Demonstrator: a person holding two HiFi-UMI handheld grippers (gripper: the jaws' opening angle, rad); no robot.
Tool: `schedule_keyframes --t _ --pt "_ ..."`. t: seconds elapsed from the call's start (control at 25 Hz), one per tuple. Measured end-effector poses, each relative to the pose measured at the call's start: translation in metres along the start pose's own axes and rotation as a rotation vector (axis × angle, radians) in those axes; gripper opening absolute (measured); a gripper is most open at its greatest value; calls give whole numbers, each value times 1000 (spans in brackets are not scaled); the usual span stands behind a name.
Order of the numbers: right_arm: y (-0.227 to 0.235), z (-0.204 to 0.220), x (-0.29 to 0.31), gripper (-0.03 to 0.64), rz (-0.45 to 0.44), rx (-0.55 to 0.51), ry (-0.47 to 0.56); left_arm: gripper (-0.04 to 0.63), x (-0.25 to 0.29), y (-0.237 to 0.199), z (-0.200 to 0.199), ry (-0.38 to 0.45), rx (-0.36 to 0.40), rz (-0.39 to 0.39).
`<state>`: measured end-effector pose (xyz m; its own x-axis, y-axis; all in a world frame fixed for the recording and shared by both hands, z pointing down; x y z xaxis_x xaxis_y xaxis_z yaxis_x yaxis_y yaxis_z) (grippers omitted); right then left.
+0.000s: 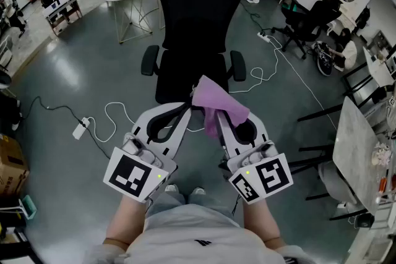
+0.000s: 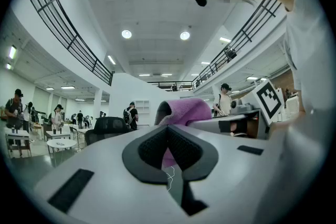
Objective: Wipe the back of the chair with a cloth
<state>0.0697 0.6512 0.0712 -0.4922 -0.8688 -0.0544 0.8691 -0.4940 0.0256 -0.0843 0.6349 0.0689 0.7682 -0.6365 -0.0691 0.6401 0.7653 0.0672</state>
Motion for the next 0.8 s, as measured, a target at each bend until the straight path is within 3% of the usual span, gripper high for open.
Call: schedule_keyframes --t 0.36,0.8 --pt "-10 5 16 55 8 8 -14 12 -9 -21 6 -16 -1 -12" --pt "-38 18 43 56 49 46 -18 12 -29 -59 12 37 -9 -3"
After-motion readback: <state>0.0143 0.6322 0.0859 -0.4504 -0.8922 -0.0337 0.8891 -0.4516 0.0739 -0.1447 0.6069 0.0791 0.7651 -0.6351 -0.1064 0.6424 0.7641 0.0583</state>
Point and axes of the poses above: the fingertips, and each gripper's own axes: x forward along the fingers, y to its right, z out of its underside, the point moved 7 cm from there along -x, backward along the fingers, and after that the axes turned 1 degree about -y, right-handed, at the moved point
